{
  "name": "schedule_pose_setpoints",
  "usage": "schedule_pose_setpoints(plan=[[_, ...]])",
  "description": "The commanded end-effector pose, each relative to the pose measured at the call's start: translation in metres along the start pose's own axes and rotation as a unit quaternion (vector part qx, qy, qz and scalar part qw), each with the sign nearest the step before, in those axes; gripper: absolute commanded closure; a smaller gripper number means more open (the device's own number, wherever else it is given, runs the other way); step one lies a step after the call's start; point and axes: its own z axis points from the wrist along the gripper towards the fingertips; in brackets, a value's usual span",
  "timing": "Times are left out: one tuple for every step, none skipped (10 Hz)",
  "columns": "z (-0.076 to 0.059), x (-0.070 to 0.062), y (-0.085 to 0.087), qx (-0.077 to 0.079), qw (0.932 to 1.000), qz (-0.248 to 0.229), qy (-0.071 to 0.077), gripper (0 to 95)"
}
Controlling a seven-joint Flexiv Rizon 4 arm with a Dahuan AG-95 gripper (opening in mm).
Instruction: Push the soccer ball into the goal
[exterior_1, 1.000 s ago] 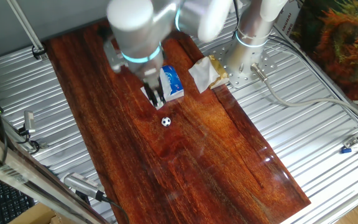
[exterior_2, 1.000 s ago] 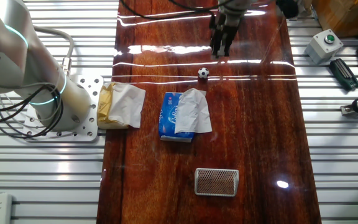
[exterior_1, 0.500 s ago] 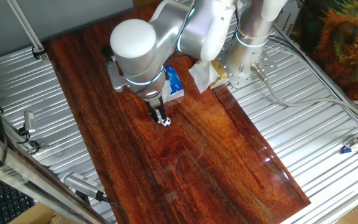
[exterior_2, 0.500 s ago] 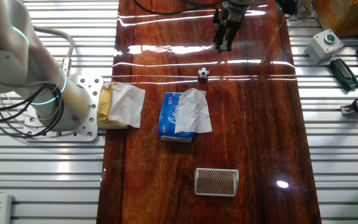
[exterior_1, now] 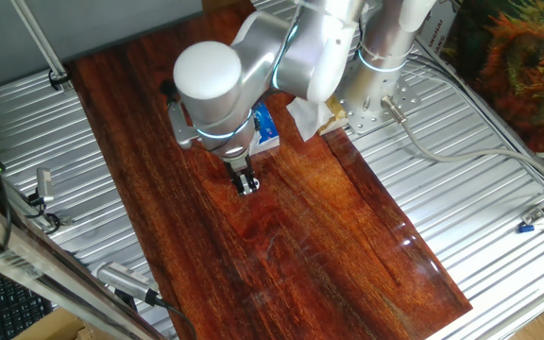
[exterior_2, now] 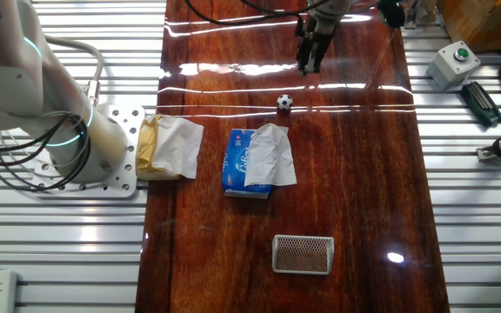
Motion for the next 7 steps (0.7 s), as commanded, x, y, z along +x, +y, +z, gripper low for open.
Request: schedule_pose_setpoints(plan=[[0.007,0.002,0.000,-0.009,1.0000,-0.001,0.002,95.0],[0.013,0.003,0.000,-0.007,1.0000,-0.003,0.002,95.0],[0.018,0.006,0.000,-0.011,0.9999,-0.003,0.003,95.0],[0.022,0.009,0.001,-0.011,0.9999,-0.004,0.001,95.0],[0.027,0.012,0.003,-0.010,0.9999,-0.003,-0.001,95.0],[0.031,0.014,0.005,-0.011,0.9999,0.000,-0.002,95.0],[0.036,0.017,0.007,-0.007,1.0000,0.003,-0.003,95.0]])
